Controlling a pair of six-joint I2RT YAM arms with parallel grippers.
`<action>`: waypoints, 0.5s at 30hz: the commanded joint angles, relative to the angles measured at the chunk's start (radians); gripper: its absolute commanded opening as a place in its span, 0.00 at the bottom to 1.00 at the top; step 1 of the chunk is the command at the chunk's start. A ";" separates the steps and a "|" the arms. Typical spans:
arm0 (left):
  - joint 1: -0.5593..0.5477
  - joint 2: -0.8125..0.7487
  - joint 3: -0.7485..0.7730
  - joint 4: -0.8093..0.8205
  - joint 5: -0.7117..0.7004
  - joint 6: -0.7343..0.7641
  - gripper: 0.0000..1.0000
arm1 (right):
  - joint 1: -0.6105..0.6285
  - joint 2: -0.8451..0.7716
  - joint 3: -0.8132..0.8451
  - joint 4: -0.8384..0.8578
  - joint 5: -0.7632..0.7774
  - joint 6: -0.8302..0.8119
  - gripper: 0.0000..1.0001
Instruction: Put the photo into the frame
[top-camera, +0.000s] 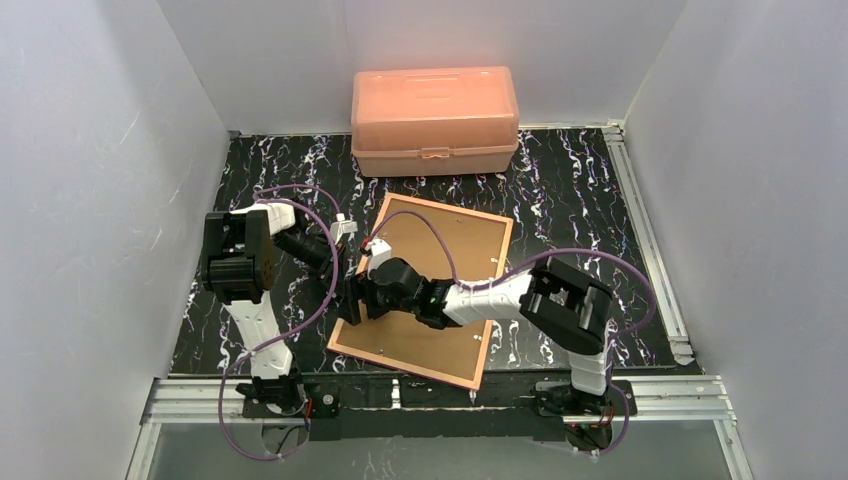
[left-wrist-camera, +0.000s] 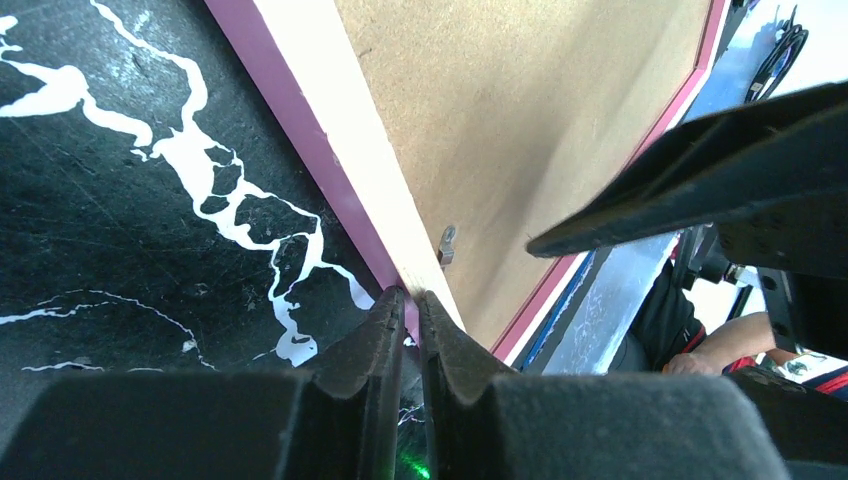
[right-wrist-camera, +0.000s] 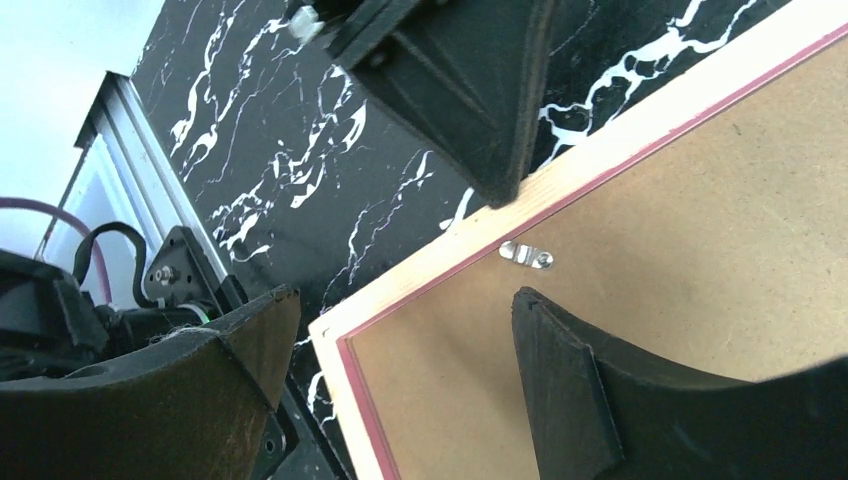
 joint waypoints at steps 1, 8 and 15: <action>-0.003 -0.037 -0.002 -0.007 -0.039 0.029 0.09 | 0.052 -0.071 -0.021 -0.067 0.070 -0.088 0.86; -0.003 -0.042 0.000 -0.010 -0.035 0.024 0.09 | 0.079 0.014 0.020 -0.065 0.068 -0.079 0.86; -0.003 -0.044 0.001 -0.012 -0.030 0.027 0.09 | 0.079 0.048 0.037 -0.067 0.138 -0.101 0.86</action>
